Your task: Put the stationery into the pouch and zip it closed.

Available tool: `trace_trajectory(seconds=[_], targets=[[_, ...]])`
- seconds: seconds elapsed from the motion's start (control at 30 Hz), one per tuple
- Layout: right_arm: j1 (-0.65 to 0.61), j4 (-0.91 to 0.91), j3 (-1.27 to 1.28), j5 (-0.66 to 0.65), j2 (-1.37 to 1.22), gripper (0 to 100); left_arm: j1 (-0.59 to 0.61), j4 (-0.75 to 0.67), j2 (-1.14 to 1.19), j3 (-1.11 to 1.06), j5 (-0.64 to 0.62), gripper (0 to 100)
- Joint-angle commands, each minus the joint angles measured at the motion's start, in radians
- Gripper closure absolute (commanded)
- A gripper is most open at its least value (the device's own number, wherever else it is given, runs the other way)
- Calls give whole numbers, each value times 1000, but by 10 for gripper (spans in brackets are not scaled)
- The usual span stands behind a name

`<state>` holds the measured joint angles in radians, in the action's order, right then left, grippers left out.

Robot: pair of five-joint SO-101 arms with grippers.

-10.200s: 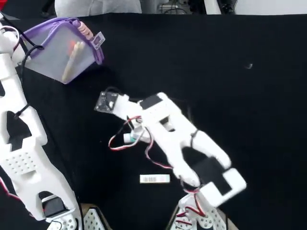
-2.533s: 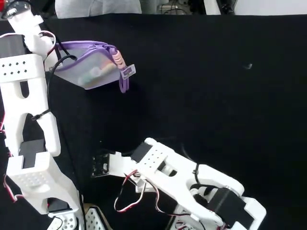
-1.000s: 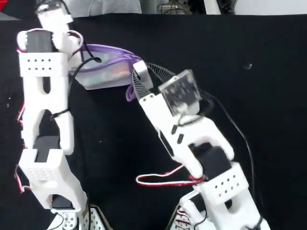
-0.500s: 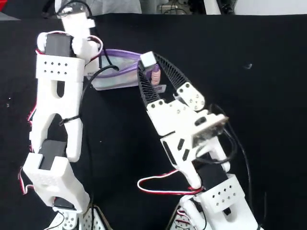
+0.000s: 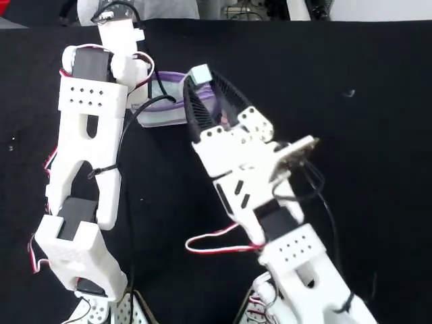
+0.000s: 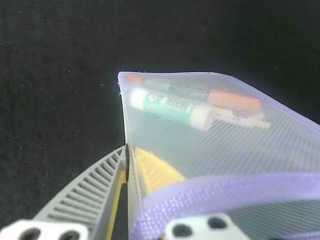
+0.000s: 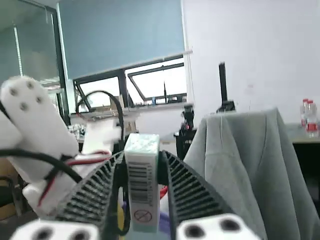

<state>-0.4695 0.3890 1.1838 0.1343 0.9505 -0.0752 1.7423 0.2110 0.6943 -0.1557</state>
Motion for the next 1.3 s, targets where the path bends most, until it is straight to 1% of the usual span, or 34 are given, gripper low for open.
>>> trace_trajectory(seconds=[0.0,0.37,0.47,0.57,0.7,0.8,0.9,0.97,1.17,1.2,1.27], targets=[[-9,48,-13,18,-58,988,-22,-8,-46,13,-11,973],[-8,41,7,9,-88,988,-18,-8,-37,12,-14,973],[-8,41,25,-6,-93,988,-1,-8,-37,12,-15,973],[-9,49,21,-54,-151,988,2,-8,-43,12,-15,973],[-9,60,-35,-61,-289,982,2,-8,-43,12,-15,973],[-9,64,-67,-52,-367,908,2,-8,-41,12,-15,973],[-9,61,-74,-55,-380,835,21,-8,-38,12,-15,973],[-9,58,-76,-60,-380,805,24,-8,-38,12,-15,973],[0,54,-71,-61,-328,783,24,-8,-37,12,-15,973],[9,37,-68,-61,-297,783,24,-8,-37,12,-15,973],[40,-60,-79,-61,-206,786,24,-8,-37,12,-15,973]])
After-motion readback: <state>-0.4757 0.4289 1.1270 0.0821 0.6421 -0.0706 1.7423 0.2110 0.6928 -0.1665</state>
